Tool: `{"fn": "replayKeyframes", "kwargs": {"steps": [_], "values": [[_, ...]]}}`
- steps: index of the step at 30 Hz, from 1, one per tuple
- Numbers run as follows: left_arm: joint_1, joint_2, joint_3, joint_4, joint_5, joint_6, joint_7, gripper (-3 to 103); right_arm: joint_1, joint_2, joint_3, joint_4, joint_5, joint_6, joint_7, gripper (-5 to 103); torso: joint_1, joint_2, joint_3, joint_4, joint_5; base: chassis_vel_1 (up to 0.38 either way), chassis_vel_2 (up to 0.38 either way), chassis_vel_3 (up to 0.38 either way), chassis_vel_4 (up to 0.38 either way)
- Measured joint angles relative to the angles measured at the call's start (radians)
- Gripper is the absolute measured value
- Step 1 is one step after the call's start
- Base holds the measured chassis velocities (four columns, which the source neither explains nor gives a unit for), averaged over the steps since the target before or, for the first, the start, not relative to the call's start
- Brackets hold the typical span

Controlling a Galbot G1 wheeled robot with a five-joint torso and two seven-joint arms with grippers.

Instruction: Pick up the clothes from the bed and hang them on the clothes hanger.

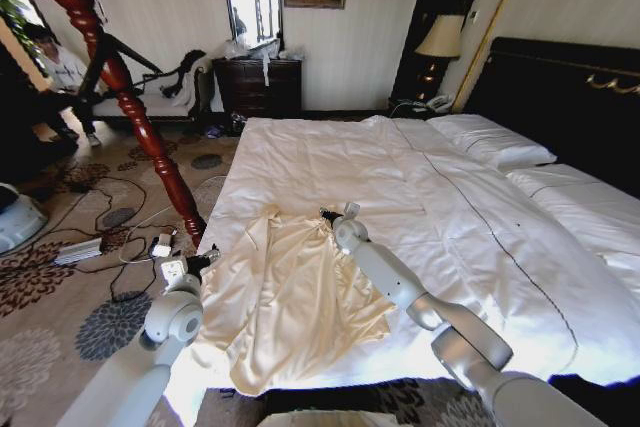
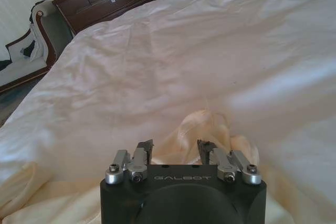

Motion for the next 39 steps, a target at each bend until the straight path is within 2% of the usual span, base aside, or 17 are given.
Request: {"fn": "replayKeyframes", "kwargs": {"steps": [1, 3, 4, 5, 7, 16, 29, 31, 34, 37, 38, 39], "values": [[0.0, 0.001, -0.001, 0.0, -0.002, 0.0, -0.001, 100, 0.002, 0.001, 0.002, -0.002, -0.002, 0.0, -0.001, 53, 0.0, 0.0, 0.0, 0.0001, 0.0, 0.0, 0.0, 0.0, 0.0], [-0.001, 0.002, -0.001, 0.0, -0.003, 0.0, -0.001, 100, 0.003, 0.001, 0.004, -0.002, -0.003, 0.0, -0.001, 53, 0.0, 0.0, 0.0, 0.0001, 0.0, 0.0, 0.0, 0.0, 0.0], [-0.002, 0.003, -0.002, 0.0, -0.004, 0.0, -0.001, 100, 0.004, -0.003, 0.006, 0.004, -0.003, 0.0, 0.0, 64, 0.0, 0.0, 0.0, 0.0001, -0.0001, 0.0, 0.0, 0.0, 0.0], [-0.003, 0.004, -0.002, 0.002, -0.004, 0.0, -0.001, 100, 0.004, -0.006, 0.006, 0.01, -0.003, -0.001, 0.002, 64, 0.0, 0.0, 0.0, 0.0, 0.0, 0.0, 0.0, 0.0, 0.0], [-0.005, 0.004, -0.002, 0.005, -0.005, -0.001, -0.001, 100, 0.002, -0.01, 0.007, 0.019, -0.001, -0.006, 0.01, 73, 0.0, 0.0, 0.0, 0.0, -0.0001, 0.0, 0.0, 0.0, 0.0], [-0.04, 0.005, 0.022, 0.024, -0.008, -0.001, -0.003, 100, -0.022, -0.019, 0.021, 0.03, 0.006, -0.015, 0.026, 87, 0.0, 0.0, 0.0, -0.0001, 0.0, 0.0, 0.0, 0.0, 0.0], [-0.059, 0.013, 0.026, 0.037, -0.014, -0.001, -0.005, 100, 0.017, 0.012, 0.022, -0.065, -0.027, -0.014, -0.015, 82, 0.0, 0.0, 0.0, 0.0002, -0.0001, 0.0, 0.0, 0.0, 0.0], [-0.058, 0.016, 0.022, 0.037, -0.016, -0.002, -0.006, 100, 0.029, 0.018, 0.021, -0.092, -0.041, -0.015, -0.028, 73, 0.0, 0.0, 0.0, 0.0, 0.0, 0.0, 0.0, 0.0, 0.0], [-0.056, 0.019, 0.018, 0.037, -0.017, -0.003, -0.007, 100, 0.035, 0.019, 0.019, -0.104, -0.049, -0.022, -0.033, 67, 0.0, 0.0, 0.0, 0.0, -0.0001, 0.0, 0.0, 0.0, 0.0], [-0.053, 0.021, 0.012, 0.036, -0.018, -0.004, -0.007, 100, 0.037, 0.02, 0.016, -0.113, -0.057, -0.036, -0.033, 51, 0.0, 0.0, 0.0, 0.0, -0.0001, 0.0, 0.0, 0.0, 0.0], [-0.053, 0.021, 0.012, 0.036, -0.018, -0.004, -0.007, 100, 0.037, 0.02, 0.016, -0.113, -0.057, -0.036, -0.033, 51, 0.0, 0.0, 0.0, 0.0, -0.0001, 0.0, 0.0, 0.0, 0.0], [-0.053, 0.023, 0.009, 0.034, -0.021, -0.005, -0.008, 100, 0.036, 0.02, 0.016, -0.113, -0.058, -0.037, -0.033, 46, 0.0, 0.0, 0.0, 0.0, -0.0001, 0.0, 0.0, 0.0, 0.0]]}}
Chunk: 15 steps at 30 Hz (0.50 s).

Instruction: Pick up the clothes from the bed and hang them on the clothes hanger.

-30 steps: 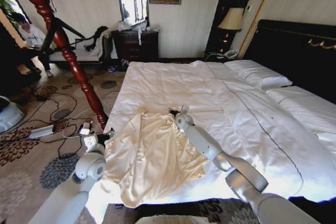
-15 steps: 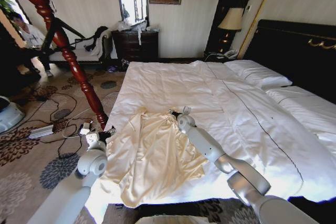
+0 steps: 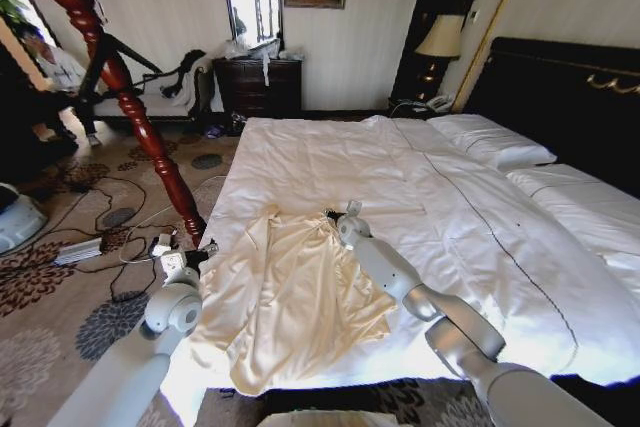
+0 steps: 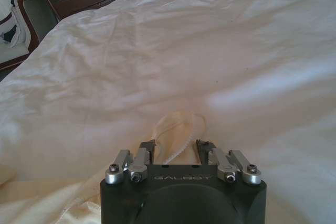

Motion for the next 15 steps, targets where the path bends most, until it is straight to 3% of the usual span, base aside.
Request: {"fn": "replayKeyframes", "kwargs": {"steps": [2, 4, 10, 14, 15], "values": [[-0.004, 0.004, -0.006, -0.003, -0.009, 0.0, -0.002, 100, -0.005, -0.002, 0.0, 0.006, 0.0, 0.0, -0.007, 35, 0.0, 0.0, 0.0, 0.0001, 0.0, 0.0, 0.0, 0.0, 0.0], [-0.006, 0.006, -0.009, -0.004, -0.014, -0.001, -0.002, 100, -0.006, -0.003, -0.001, 0.009, -0.001, 0.0, -0.011, 35, 0.0, 0.0, 0.0, 0.0, 0.0, 0.0, 0.0, 0.0, 0.0], [-0.032, 0.034, -0.036, -0.027, -0.073, -0.024, -0.002, 100, -0.032, -0.023, -0.005, 0.054, -0.031, 0.043, -0.059, 8, 0.0, 0.0, 0.0, 0.0002, 0.0, 0.0, 0.0, 0.0, 0.0], [-0.059, 0.065, -0.062, -0.048, -0.133, -0.046, 0.006, 100, -0.067, -0.066, 0.011, 0.155, -0.047, 0.082, -0.071, 2, 0.0, 0.0, 0.0, 0.0004, 0.0001, 0.0, 0.0, 0.0, 0.0], [-0.079, 0.084, -0.073, -0.056, -0.172, -0.055, 0.009, 100, -0.093, -0.105, 0.026, 0.23, -0.067, 0.109, -0.084, 1, 0.0, 0.0, 0.0, 0.0003, 0.0002, 0.0, 0.0, 0.0, 0.0]]}}
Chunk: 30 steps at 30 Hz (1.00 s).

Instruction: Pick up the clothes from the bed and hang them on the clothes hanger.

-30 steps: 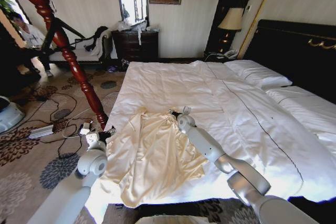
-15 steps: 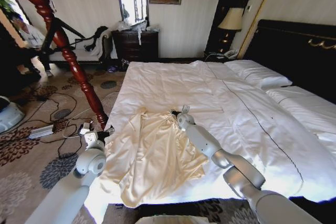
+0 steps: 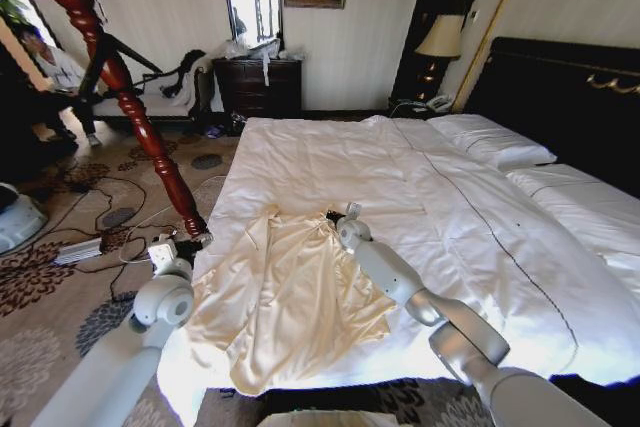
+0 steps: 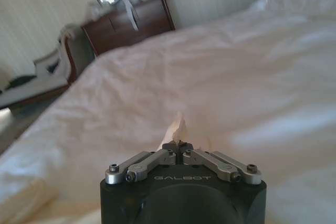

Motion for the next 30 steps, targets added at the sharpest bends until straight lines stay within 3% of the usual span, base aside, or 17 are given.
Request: {"fn": "replayKeyframes", "kwargs": {"steps": [1, 3, 4, 6, 9, 11, 16, 20, 23, 25, 28, 30], "values": [[-0.011, 0.009, -0.003, -0.003, -0.019, -0.003, 0.001, 100, -0.009, -0.017, 0.005, 0.029, -0.006, 0.009, -0.004, 1, 0.0, 0.0, 0.0, 0.0001, 0.0001, 0.0, 0.0, 0.0, 0.0], [-0.072, 0.054, -0.006, -0.005, -0.091, -0.018, 0.007, 100, -0.053, -0.124, 0.039, 0.179, -0.012, 0.051, -0.01, 1, 0.0, 0.0, 0.0, -0.0001, -0.0001, 0.0, 0.0, 0.0, 0.0], [-0.072, 0.054, -0.006, -0.005, -0.091, -0.018, 0.007, 100, -0.053, -0.124, 0.039, 0.179, -0.012, 0.051, -0.01, 1, 0.0, 0.0, 0.0, -0.0001, -0.0001, 0.0, 0.0, 0.0, 0.0], [-0.149, 0.098, 0.004, 0.011, -0.148, -0.034, 0.018, 100, -0.084, -0.212, 0.069, 0.3, 0.01, 0.074, -0.008, 1, 0.0, 0.0, 0.0, -0.0015, 0.0, 0.0, 0.0, 0.0, 0.0], [-0.204, 0.13, 0.011, 0.03, -0.178, -0.043, 0.038, 100, -0.101, -0.257, 0.088, 0.38, 0.022, 0.089, -0.005, 1, 0.0, 0.0, 0.0, -0.0016, 0.0002, 0.0, 0.0, 0.0, 0.0], [-0.274, 0.173, 0.018, 0.053, -0.227, -0.046, 0.065, 100, -0.118, -0.298, 0.104, 0.487, 0.029, 0.101, -0.002, 1, 0.0, 0.0, 0.0, -0.0001, -0.0001, 0.0, 0.0, 0.0, 0.0], [-0.442, 0.241, 0.029, 0.114, -0.354, -0.038, 0.058, 100, -0.122, -0.335, 0.115, 0.625, 0.041, 0.109, -0.001, 1, 0.0, 0.0, 0.0, 0.0005, -0.0001, 0.0, 0.0, 0.0, 0.0], [-0.589, 0.294, 0.062, 0.181, -0.435, -0.002, 0.049, 100, -0.114, -0.349, 0.112, 0.677, 0.051, 0.109, 0.007, 1, 0.0, 0.0, 0.0, -0.0016, -0.0003, 0.0, 0.0, 0.0, 0.0], [-0.763, 0.365, 0.107, 0.266, -0.513, 0.05, 0.057, 100, -0.1, -0.343, 0.102, 0.713, 0.063, 0.105, 0.01, 1, 0.0, 0.0, 0.0, 0.0012, 0.0, 0.0, 0.0, 0.0, 0.0], [-0.805, 0.372, 0.129, 0.286, -0.529, 0.065, 0.064, 100, -0.104, -0.345, 0.104, 0.724, 0.065, 0.105, 0.011, 1, 0.0, 0.0, 0.0, 0.0014, -0.0007, 0.0, 0.0, 0.0, 0.0], [-0.953, 0.388, 0.228, 0.362, -0.558, 0.1, 0.105, 100, -0.125, -0.357, 0.119, 0.758, 0.067, 0.109, 0.016, 1, 0.0, 0.0, 0.0, -0.0008, 0.0001, 0.0, 0.0, 0.0, 0.0], [-0.989, 0.391, 0.253, 0.381, -0.564, 0.107, 0.117, 100, -0.131, -0.36, 0.125, 0.767, 0.067, 0.112, 0.016, 1, 0.0, 0.0, 0.0, -0.0009, 0.0003, 0.0, 0.0, 0.0, 0.0]]}}
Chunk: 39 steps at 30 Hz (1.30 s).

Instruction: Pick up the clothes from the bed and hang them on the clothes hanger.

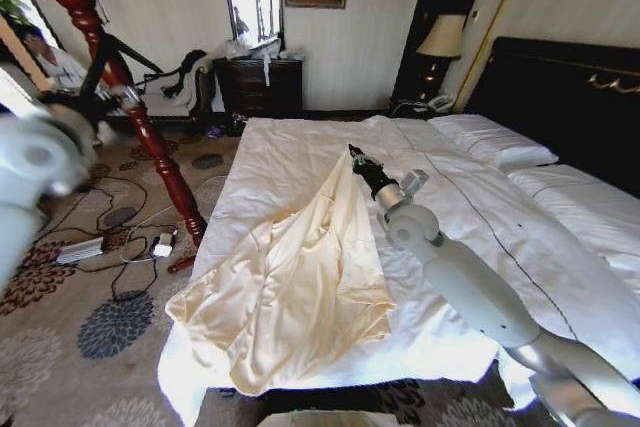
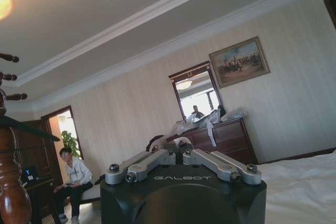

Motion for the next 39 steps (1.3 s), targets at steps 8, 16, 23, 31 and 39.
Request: {"fn": "replayKeyframes", "kwargs": {"steps": [8, 16, 23, 31, 39], "values": [[-0.336, -0.049, 0.223, 0.259, -0.028, 0.077, 0.014, 100, -0.053, -0.012, 0.02, 0.059, -0.011, 0.005, -0.003, 1, 0.0, 0.0, 0.0, 0.0007, -0.0005, 0.0, 0.0, 0.0, 0.0], [-0.552, -0.144, 0.415, 0.516, 0.007, 0.147, 0.013, 100, -0.065, -0.016, 0.026, 0.087, -0.012, -0.002, 0.0, 1, 0.0, 0.0, 0.0, 0.0007, -0.0006, 0.0, 0.0, 0.0, 0.0], [-0.714, -0.208, 0.57, 0.69, 0.042, 0.209, 0.087, 100, -0.091, -0.028, 0.054, 0.102, -0.012, -0.004, 0.001, 1, 0.0, 0.0, 0.0, 0.0004, -0.0003, 0.0, 0.0, 0.0, 0.0], [-0.785, -0.25, 0.683, 0.813, 0.067, 0.211, 0.144, 100, -0.122, -0.028, 0.079, 0.11, -0.015, -0.005, 0.0, 1, 0.0, 0.0, 0.0, 0.0007, -0.0003, 0.0, 0.0, 0.0, 0.0], [-0.729, -0.245, 0.656, 0.819, 0.08, 0.211, 0.149, 101, -0.136, -0.033, 0.091, 0.107, -0.022, -0.003, -0.003, 1, 0.0, 0.0, 0.0, 0.001, -0.0005, 0.0, 0.0, 0.0, 0.0]]}}
